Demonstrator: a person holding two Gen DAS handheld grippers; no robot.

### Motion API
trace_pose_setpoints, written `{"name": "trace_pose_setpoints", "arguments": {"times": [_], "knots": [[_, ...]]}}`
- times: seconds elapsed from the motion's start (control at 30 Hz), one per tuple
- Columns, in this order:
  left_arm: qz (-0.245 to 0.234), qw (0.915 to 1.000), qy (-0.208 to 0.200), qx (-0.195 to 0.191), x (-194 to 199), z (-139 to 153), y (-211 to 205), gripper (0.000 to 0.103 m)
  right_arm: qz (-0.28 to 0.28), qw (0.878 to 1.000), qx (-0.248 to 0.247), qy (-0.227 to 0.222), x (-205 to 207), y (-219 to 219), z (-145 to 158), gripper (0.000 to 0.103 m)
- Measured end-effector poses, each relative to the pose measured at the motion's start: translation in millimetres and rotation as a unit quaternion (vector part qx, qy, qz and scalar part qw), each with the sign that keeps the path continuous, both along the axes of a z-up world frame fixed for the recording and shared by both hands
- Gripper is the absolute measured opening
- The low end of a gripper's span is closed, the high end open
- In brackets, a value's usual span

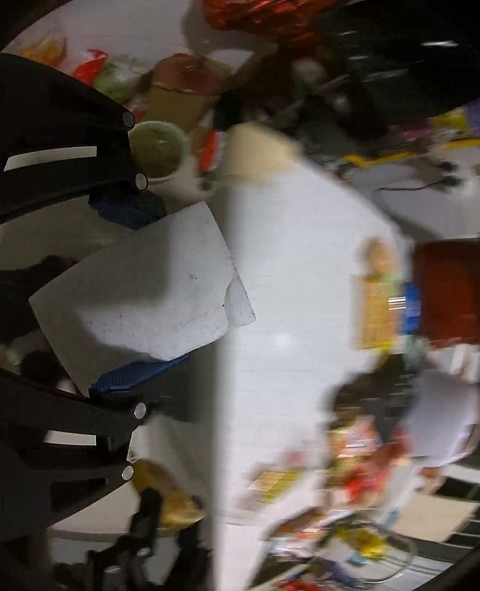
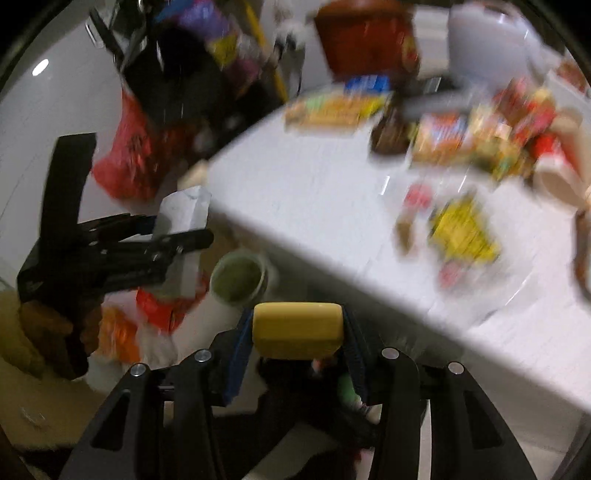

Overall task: Collect trash
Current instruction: 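Grasp the yellow sponge with the right tool while the left tool grasps the white foam sheet, then lower the sponge and foam sheet into the black trash bag and open both tools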

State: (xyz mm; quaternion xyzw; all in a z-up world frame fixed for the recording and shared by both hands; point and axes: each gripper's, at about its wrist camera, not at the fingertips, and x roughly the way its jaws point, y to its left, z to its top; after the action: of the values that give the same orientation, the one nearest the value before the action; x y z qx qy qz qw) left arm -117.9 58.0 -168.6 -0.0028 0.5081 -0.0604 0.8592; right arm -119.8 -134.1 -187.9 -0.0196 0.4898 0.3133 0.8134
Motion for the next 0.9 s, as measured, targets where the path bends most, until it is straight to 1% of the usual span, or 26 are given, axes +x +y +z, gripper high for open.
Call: {"name": "trace_pose_setpoints", "arguments": {"times": [0.03,0.1,0.13,0.2,0.27,0.3,0.33,0.37,0.4,0.43,0.5,0.53,0.57,0.6,0.63,0.67,0.73,0.83,0.87,0.9], "knots": [[-0.002,0.9997,0.025,0.004,-4,-17,-1,0.061,0.007,1.000,-0.010,0.012,-4,5,-15,0.046],[-0.001,0.9986,0.052,0.005,-10,-48,-2,0.062,0.009,0.999,-0.026,0.039,-9,10,-47,0.046],[-0.005,0.9982,0.058,0.015,-11,-66,-5,0.062,0.008,0.998,-0.030,0.047,-9,11,-59,0.046],[-0.011,0.9973,0.063,0.034,-10,-98,-11,0.063,0.002,0.997,-0.054,0.062,-10,14,-96,0.046],[-0.004,0.9958,0.084,0.036,-5,-137,-14,0.063,-0.003,0.995,-0.073,0.069,-10,17,-127,0.045],[0.000,0.9953,0.090,0.037,-5,-152,-14,0.063,-0.004,0.993,-0.093,0.070,-9,21,-149,0.045],[0.001,0.9947,0.094,0.041,-4,-166,-16,0.063,-0.007,0.992,-0.103,0.076,-7,22,-165,0.045],[0.002,0.9940,0.100,0.045,-1,-179,-19,0.063,-0.009,0.991,-0.106,0.080,-6,24,-175,0.045],[0.003,0.9936,0.104,0.045,1,-194,-23,0.063,-0.011,0.990,-0.116,0.084,-5,27,-194,0.045],[0.001,0.9933,0.107,0.044,0,-205,-26,0.063,-0.010,0.988,-0.129,0.088,-4,29,-208,0.045],[-0.009,0.9928,0.112,0.044,-1,-223,-33,0.067,-0.009,0.985,-0.147,0.095,-3,30,-231,0.046],[-0.016,0.9924,0.115,0.041,-2,-231,-37,0.069,-0.010,0.983,-0.155,0.094,-2,31,-238,0.046],[-0.020,0.9920,0.117,0.042,-1,-234,-40,0.071,-0.014,0.982,-0.162,0.093,-1,31,-245,0.049],[-0.026,0.9914,0.120,0.045,0,-239,-44,0.072,-0.020,0.981,-0.166,0.093,0,30,-250,0.063],[-0.029,0.9911,0.121,0.047,1,-242,-46,0.073,-0.026,0.981,-0.171,0.089,1,29,-252,0.066],[-0.031,0.9903,0.126,0.051,2,-245,-48,0.075,-0.032,0.980,-0.176,0.084,1,25,-254,0.069],[-0.034,0.9887,0.133,0.061,1,-249,-48,0.076,-0.038,0.979,-0.184,0.083,2,21,-255,0.070],[-0.035,0.9868,0.143,0.068,-1,-255,-47,0.077,-0.044,0.979,-0.182,0.079,4,13,-253,0.073],[-0.036,0.9862,0.145,0.073,-3,-257,-47,0.079,-0.047,0.979,-0.181,0.077,5,11,-251,0.075],[-0.035,0.9861,0.144,0.075,-3,-258,-48,0.082,-0.050,0.980,-0.180,0.074,5,10,-249,0.081]]}}
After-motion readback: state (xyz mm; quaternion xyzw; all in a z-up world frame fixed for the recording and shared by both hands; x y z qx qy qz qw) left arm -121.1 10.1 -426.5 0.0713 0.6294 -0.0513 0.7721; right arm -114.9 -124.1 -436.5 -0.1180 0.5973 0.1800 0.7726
